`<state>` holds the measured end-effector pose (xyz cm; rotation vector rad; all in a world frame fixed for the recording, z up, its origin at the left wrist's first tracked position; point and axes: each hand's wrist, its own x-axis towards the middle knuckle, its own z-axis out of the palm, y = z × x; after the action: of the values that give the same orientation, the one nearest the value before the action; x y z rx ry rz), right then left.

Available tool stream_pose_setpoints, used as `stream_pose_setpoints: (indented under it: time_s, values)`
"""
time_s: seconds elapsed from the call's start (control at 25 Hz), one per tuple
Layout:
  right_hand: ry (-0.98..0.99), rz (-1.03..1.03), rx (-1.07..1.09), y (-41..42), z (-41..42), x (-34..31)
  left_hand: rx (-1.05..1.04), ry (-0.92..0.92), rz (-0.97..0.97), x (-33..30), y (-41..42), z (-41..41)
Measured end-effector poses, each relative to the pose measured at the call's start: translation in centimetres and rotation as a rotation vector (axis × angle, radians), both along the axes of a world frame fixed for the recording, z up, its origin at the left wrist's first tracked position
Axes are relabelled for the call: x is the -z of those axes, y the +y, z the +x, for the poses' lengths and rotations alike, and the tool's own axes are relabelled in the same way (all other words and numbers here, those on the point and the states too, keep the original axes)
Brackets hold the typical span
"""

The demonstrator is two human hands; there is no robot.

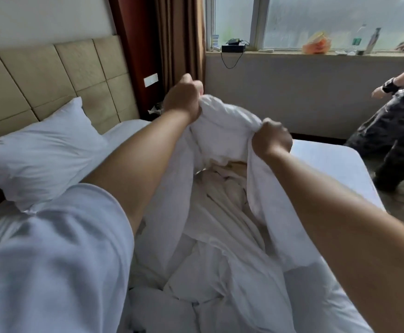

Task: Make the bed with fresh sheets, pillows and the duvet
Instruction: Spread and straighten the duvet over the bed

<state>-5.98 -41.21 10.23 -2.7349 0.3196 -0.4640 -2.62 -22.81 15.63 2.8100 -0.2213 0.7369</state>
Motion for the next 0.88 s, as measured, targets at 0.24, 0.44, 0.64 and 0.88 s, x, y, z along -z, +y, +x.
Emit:
stream_pose_setpoints:
  time_s: [0.24, 0.44, 0.64, 0.88]
  values:
    - [0.662, -0.292, -0.283, 1.3, 1.0, 10.9, -0.314, 0.628, -0.07, 15.6, 2.5, -0.5]
    - [0.595, -0.217, -0.557, 6.2, 3.2, 13.5, -0.514, 1.281, -0.338, 18.2, 5.2, 0.3]
    - [0.499, -0.046, -0.677, 9.9, 6.2, 14.7, -0.537, 0.767, -0.595, 16.8, 4.7, 4.2]
    - [0.432, 0.548, -0.325, 5.9, 9.9, 13.2, -0.191, 0.397, -0.709, 13.5, -2.2, 8.6]
